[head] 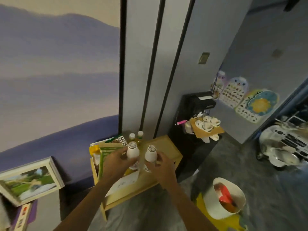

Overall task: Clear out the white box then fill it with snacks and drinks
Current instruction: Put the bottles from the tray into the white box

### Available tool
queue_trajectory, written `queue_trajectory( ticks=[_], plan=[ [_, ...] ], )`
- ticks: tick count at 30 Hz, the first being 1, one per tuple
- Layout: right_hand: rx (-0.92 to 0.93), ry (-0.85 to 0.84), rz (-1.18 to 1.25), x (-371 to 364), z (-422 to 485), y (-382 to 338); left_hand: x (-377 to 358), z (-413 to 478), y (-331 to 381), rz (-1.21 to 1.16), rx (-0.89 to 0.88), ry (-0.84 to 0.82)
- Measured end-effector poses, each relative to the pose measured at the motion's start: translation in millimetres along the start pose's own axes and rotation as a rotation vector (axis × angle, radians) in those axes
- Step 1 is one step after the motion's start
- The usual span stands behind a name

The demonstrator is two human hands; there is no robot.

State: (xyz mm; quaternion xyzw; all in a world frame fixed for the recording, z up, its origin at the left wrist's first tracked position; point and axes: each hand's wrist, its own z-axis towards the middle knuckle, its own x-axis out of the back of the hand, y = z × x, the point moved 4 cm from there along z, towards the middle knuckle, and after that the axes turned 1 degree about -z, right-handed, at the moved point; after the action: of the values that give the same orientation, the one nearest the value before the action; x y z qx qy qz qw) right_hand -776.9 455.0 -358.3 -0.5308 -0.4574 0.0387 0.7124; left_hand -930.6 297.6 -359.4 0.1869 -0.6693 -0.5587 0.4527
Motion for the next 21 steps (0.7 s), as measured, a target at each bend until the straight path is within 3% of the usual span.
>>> queue_trajectory(
  ticks=[7,15,21],
  plan=[
    [-0.049,-0.13,-0.03,-22,129,35,-29,96,2,0.005,0.119,0.067],
    [0.075,-0.215,-0.025,-42,216,65,-71,146,-26,0.021,0.214,0.168],
    [0.157,-0.304,0.044,-63,275,113,-126,165,-64,0.066,0.367,0.352]
  ],
)
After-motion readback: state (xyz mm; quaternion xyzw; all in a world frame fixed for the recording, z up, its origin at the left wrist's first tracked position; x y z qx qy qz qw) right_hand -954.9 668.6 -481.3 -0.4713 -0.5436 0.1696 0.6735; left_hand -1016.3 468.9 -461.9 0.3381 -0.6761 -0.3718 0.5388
